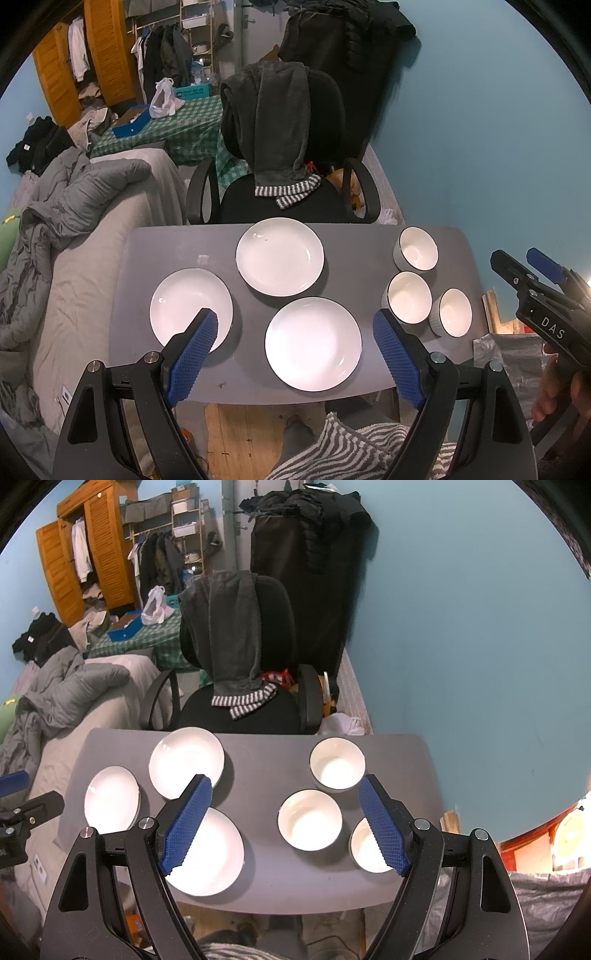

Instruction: Organize plates and bowls

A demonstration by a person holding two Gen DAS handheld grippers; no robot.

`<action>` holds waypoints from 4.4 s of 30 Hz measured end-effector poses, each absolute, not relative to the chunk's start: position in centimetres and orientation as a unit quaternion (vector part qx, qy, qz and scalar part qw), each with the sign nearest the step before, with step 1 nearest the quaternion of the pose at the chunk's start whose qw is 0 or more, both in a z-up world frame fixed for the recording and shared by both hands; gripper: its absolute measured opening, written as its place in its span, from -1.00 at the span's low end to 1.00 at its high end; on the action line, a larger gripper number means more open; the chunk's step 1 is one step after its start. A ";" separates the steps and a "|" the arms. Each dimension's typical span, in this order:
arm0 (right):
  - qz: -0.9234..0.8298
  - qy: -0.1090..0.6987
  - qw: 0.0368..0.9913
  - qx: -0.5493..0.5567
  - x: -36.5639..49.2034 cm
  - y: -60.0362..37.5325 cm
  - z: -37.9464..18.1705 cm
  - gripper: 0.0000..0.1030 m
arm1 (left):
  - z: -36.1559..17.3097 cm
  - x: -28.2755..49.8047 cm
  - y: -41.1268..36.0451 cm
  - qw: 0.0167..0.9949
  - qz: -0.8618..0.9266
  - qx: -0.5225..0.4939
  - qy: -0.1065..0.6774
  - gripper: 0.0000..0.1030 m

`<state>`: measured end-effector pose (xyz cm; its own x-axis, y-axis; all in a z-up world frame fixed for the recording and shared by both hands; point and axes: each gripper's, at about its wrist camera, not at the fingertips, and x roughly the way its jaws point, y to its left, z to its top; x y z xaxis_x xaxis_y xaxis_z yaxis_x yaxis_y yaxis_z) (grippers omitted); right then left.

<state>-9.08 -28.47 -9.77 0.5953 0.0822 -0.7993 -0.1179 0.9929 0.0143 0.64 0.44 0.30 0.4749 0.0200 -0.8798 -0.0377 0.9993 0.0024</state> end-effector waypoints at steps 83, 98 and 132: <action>0.222 0.649 0.717 -0.122 -3.0 -19.2 -34.4 0.56 | -23.9 4.3 5.4 0.740 0.022 -0.033 0.671 0.69; 0.227 0.671 0.695 -0.119 -3.9 -19.3 -37.7 0.49 | -28.6 4.7 5.6 0.720 0.018 -0.067 0.690 0.68; 0.235 0.691 0.681 -0.060 -3.5 -20.9 -38.0 -0.39 | -43.7 2.6 4.3 0.655 -0.008 -0.119 0.746 -0.61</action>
